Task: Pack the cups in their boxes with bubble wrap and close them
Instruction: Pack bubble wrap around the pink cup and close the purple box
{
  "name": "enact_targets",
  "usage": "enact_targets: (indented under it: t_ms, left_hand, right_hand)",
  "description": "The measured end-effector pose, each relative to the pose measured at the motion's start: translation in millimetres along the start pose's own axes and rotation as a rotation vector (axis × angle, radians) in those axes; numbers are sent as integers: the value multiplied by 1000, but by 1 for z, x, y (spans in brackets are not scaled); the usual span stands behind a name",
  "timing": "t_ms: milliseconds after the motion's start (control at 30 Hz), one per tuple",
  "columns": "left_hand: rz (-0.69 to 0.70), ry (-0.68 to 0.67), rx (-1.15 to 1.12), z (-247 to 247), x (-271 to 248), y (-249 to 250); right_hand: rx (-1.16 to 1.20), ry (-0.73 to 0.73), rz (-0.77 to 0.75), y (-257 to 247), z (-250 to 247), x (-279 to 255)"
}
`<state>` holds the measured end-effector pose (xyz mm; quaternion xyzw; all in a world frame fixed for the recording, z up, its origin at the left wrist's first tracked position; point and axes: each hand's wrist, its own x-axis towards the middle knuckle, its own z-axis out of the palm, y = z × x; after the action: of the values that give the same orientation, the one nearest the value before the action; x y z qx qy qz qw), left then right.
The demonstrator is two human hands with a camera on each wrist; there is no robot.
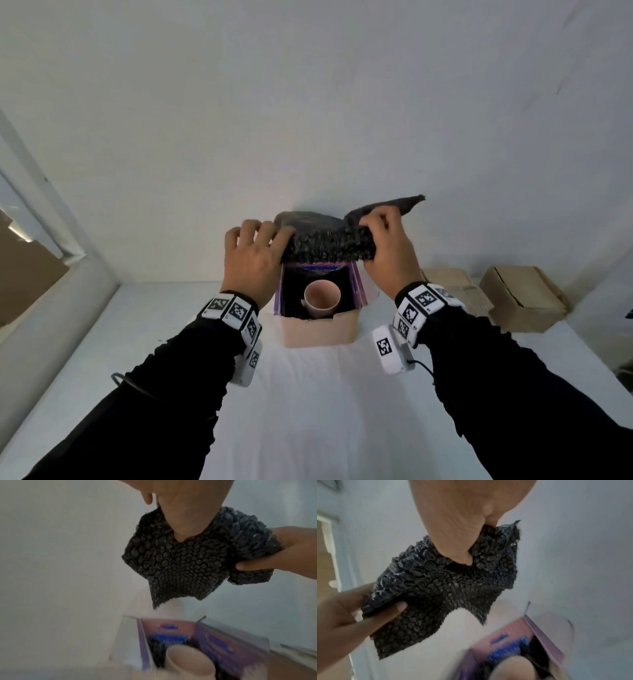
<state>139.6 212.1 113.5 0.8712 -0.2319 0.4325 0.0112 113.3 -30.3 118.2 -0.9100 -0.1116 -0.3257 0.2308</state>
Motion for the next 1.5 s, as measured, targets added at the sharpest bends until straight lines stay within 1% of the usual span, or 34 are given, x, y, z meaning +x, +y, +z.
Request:
enact_targets:
  t_ms: [67,133,233,300,333,367,433,500,600,700,833,900,1000,1033,1067,1100,1167,1200,1233,1300,1333,1400,1500]
  left_hand:
    - [84,-92,-69,19,-14,3]
    - [146,-258,-106,37,-28,8]
    - [169,-531,-94,59,-46,17]
    - [185,-727,-92,68,-55,21]
    - [198,-798,-88,72,-58,21]
    - [211,-838,-90,75,-61,21]
    - [196,-845,-140,77,-64,21]
    - [181,-792,-191,81,-67,21]
    - [197,-720,-178,88,-73,20]
    - [217,-732,-169,89,-74,21]
    - [241,-839,-150,82,-71,25]
    - [250,-845,-169,75,-72,29]
    - [235,-779,-235,64,-82,30]
    - [219,-784,-241,62,-85,28]
    - [206,-784,-231,62,-88,26]
    - [188,-768,-214,60,-89,24]
    - [126,-700,-193,56,-87,23]
    - [88,-656,-201,54,-84,25]
    - [38,-644,-245,50,-80,27]
    - [-53,-664,-325,47,-76,32]
    - [-70,-676,-338,48,-75,35]
    - [-45,-703,-366,47,-77,39]
    - [51,-749,-332,52,-85,43]
  right_hand:
    - [-80,-112,-21,12,20,-12]
    - [-199,-252,-47,21,39,-23]
    - [-355,-485,-65,28,62,-40]
    - [-393,-579,-103,31,72,-47]
    - [-394,-614,-113,32,76,-50]
    - [-393,-641,-122,34,79,-51]
    - [-389,-681,-138,36,82,-51]
    - [-373,-708,-155,38,87,-52]
    - [-377,-741,-174,38,93,-51]
    - [-394,-794,-134,31,92,-44]
    - [-396,-877,-82,25,92,-43]
    - [-392,-920,-80,20,90,-48]
    - [-312,-982,-40,10,80,-56]
    - [-276,-981,-26,9,76,-59]
    - [-267,-944,-23,10,73,-61]
    - [-286,-870,-39,12,71,-64]
    - [-355,-663,-92,18,70,-68]
    - [-350,-582,-95,19,70,-71]
    - [-312,-529,-82,17,70,-73]
    - [-219,-515,-4,10,72,-76]
    - [-211,-518,18,7,74,-78]
    - [-224,-540,21,2,76,-83]
    - [-229,-618,21,0,74,-83]
